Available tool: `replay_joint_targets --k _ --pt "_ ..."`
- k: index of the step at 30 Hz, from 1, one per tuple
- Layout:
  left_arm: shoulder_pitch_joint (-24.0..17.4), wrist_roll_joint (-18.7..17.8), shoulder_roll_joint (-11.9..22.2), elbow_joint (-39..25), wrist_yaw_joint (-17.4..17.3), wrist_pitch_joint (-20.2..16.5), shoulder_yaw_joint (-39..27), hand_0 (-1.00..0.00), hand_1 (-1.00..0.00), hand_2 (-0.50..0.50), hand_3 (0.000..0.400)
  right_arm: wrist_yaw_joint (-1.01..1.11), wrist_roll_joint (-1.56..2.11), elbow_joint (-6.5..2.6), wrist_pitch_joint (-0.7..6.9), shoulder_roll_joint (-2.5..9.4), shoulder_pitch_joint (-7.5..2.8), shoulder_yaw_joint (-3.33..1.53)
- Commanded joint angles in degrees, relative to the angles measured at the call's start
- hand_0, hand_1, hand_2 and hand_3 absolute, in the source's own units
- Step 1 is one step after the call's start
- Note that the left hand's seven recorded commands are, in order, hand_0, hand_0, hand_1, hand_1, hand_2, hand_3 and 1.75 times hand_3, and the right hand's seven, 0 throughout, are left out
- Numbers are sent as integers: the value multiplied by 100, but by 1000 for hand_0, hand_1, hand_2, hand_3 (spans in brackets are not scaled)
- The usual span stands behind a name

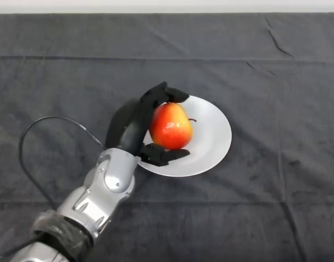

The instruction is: Move the apple to the plate

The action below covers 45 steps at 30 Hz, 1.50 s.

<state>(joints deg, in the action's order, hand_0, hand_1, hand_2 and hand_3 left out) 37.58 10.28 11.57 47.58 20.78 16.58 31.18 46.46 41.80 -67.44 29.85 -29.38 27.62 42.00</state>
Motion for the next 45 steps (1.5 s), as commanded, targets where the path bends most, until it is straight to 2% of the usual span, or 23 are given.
replay_joint_targets --k 1,3,4,5,6,7,10,11,12,20,26,35,45 --pt "465 -113 4 254 100 140 125 -1000 -1000 0 400 -73 55 -17 28 23 -36 61" --pt "506 -132 -7 343 111 160 157 -933 -1000 33 400 -69 55 -23 28 20 -34 62" --pt "523 -141 -11 380 116 169 170 -667 -784 59 314 -67 55 -26 28 19 -33 62" --pt "540 -150 -14 416 123 178 184 -573 -655 41 262 -65 55 -29 28 18 -31 62" --pt "556 -158 -17 450 129 187 197 -384 -369 -8 154 -64 54 -33 28 17 -30 62" --pt "568 -166 -18 475 135 196 207 -251 -137 -57 100 -62 54 -35 28 16 -29 63" --pt "597 -186 -20 537 157 217 239 -129 -12 -59 52 -57 53 -44 28 13 -26 63" --pt "602 -191 -19 551 165 224 249 -43 0 -22 17 -55 53 -46 28 12 -26 63" --pt "606 -196 -18 564 175 232 259 0 0 0 0 -54 53 -49 27 11 -25 63" --pt "610 -245 36 615 205 314 295 0 0 0 0 -43 50 -66 26 5 -18 64" --pt "482 -288 220 295 173 289 218 0 0 0 0 -37 47 -74 24 3 -16 64" --pt "-16 -242 593 -979 244 -39 31 0 0 0 0 -35 44 -73 20 5 -16 63" --pt "-669 -176 1094 -2557 182 -421 -341 0 0 0 0 -44 40 -53 15 15 -23 61"
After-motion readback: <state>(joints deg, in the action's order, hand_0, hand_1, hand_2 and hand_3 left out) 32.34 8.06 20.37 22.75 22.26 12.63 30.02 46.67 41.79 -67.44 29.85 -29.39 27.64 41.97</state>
